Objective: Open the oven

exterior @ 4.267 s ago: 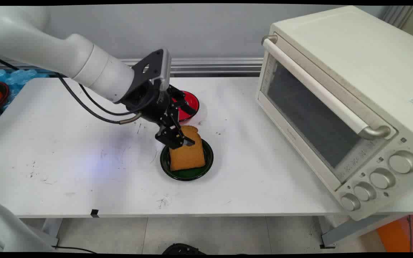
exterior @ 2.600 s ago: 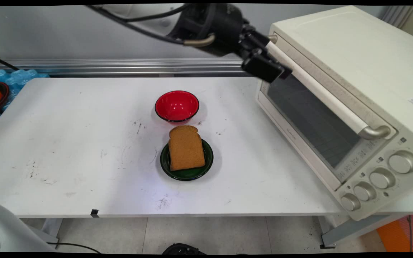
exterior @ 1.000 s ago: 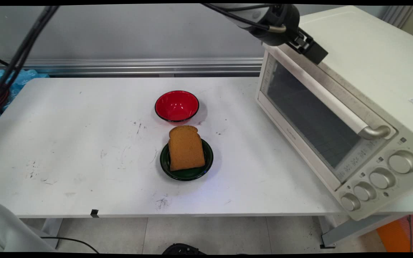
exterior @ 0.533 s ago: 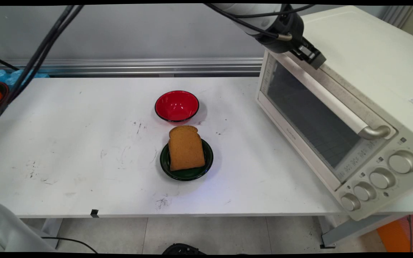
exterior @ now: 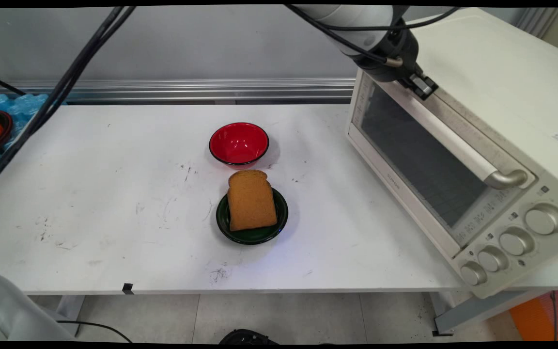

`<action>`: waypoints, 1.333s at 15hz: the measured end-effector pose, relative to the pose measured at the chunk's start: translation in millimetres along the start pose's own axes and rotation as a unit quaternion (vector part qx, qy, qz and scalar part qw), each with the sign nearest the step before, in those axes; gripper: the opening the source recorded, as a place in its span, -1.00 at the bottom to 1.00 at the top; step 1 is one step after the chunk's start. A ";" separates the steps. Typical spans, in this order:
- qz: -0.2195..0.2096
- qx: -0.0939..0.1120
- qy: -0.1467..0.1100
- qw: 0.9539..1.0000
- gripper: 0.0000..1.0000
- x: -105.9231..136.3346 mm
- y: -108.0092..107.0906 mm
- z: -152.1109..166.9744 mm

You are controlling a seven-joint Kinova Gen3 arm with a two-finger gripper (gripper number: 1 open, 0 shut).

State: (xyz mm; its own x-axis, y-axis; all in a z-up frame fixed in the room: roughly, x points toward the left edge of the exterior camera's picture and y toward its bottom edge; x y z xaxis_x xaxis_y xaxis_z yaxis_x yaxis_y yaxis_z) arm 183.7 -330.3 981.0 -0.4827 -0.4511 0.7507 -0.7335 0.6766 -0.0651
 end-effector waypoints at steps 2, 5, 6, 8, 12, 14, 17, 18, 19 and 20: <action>0.003 -0.001 -0.005 1.000 -1.00 1.2 1.5 3.0; 0.006 0.000 -0.013 1.000 -1.00 2.2 2.3 7.5; 0.006 0.000 -0.015 1.000 -1.00 2.2 2.3 8.8; 0.005 0.001 -0.020 1.000 -1.00 2.0 2.0 10.8; 0.002 0.005 -0.030 1.000 -1.00 -2.2 -1.1 11.2; -0.001 0.008 -0.037 0.999 -1.00 -7.5 -3.2 9.6; -0.004 0.012 -0.049 0.999 -1.00 -16.5 -7.3 6.3; -0.005 0.014 -0.053 0.998 -1.00 -20.2 -9.1 5.0; -0.006 0.016 -0.058 0.998 -1.00 -24.2 -11.1 3.7; -0.007 0.018 -0.062 0.998 -1.00 -27.9 -12.7 2.5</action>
State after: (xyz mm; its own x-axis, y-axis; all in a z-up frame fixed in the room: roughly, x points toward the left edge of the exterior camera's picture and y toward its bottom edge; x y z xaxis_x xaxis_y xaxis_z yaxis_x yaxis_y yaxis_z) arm 205.3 -327.8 959.3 -0.5256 -0.5305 0.6651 -0.7563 0.6493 -0.0797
